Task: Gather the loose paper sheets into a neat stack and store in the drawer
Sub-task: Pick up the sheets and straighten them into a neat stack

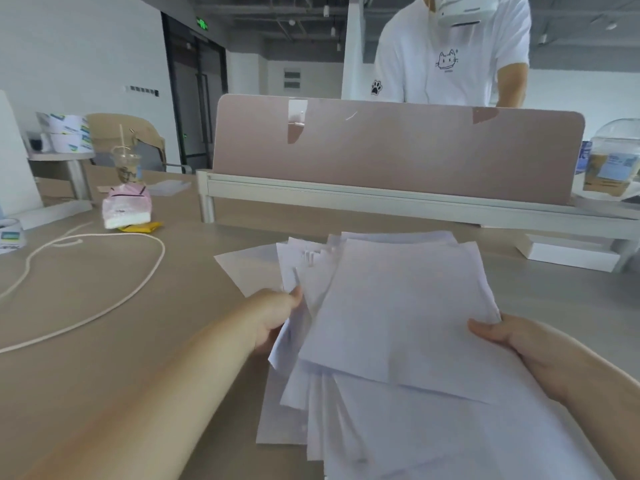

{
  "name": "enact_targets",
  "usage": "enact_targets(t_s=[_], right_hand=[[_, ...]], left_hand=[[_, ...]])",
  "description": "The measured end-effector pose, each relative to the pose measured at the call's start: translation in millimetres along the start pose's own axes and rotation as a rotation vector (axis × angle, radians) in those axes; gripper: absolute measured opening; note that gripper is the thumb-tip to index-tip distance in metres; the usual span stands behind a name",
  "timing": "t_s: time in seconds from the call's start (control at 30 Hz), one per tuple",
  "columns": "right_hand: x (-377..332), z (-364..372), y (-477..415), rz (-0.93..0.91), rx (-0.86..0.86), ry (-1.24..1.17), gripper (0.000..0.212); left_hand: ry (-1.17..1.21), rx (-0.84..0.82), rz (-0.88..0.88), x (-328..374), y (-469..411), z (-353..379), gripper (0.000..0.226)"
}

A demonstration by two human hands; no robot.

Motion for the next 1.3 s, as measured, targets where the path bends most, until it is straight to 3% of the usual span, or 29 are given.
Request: enact_targets(t_s=[0.1,0.2,0.37,0.5,0.6,0.7,0.8,0.93,1.07,1.2,1.3], right_hand=[[2.2,3.9,-2.1,-0.016,0.003,0.02,0.031],[0.7,2.8,1.3,-0.023,0.039,-0.011,0.029],[-9.1,2.7,12.6,-0.116,-0.01,-0.118,0.024],[-6.3,11.0,11.8,-0.006,-0.053,-0.051,0.035],[0.0,15.0,6.8,0.042,-0.012,0.142,0.023],[-3.6,12.3,9.1,-0.088,0.023,0.238,0.016],[-11.4,-1.4,13.8,-0.254,0.008,0.018,0.021],[-11.5,0.5,10.9,-0.209,-0.014,-0.04,0.056],[-17.0,18.0,18.9,-0.266,-0.01,0.042,0.033],[-43.5,25.3,43.2,-0.475,0.016,0.088,0.019],[-83.5,35.0,62.2,-0.624,0.141,0.223,0.012]], left_hand=[[0.175,-0.022,0.014,3.4,1.0,12.7,0.058],[0.266,-0.137,0.09,12.0,8.3,10.8,0.028],[0.392,-0.372,0.224,14.0,14.1,11.3,0.043],[0.454,-0.245,0.231,13.4,13.4,12.2,0.054],[0.162,-0.214,0.151,12.3,14.4,19.2,0.08],[0.114,-0.161,0.107,7.0,9.5,24.6,0.052],[0.151,-0.155,0.281,18.3,12.1,20.6,0.014],[0.186,-0.304,0.302,19.2,18.0,36.9,0.027],[0.131,-0.206,0.35,18.0,21.3,52.6,0.024],[0.169,-0.196,0.488,44.5,37.1,47.7,0.017],[0.096,-0.155,0.63,91.0,57.2,45.0,0.014]])
Point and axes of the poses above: each hand's wrist, its own y-axis away from the middle knuckle, its own z-axis out of the palm, x = y × z, the point moved 2 cm from there along -y, towards the middle knuckle, and after that the axes turned 15 degrees about -x, right-handed, at the moved point
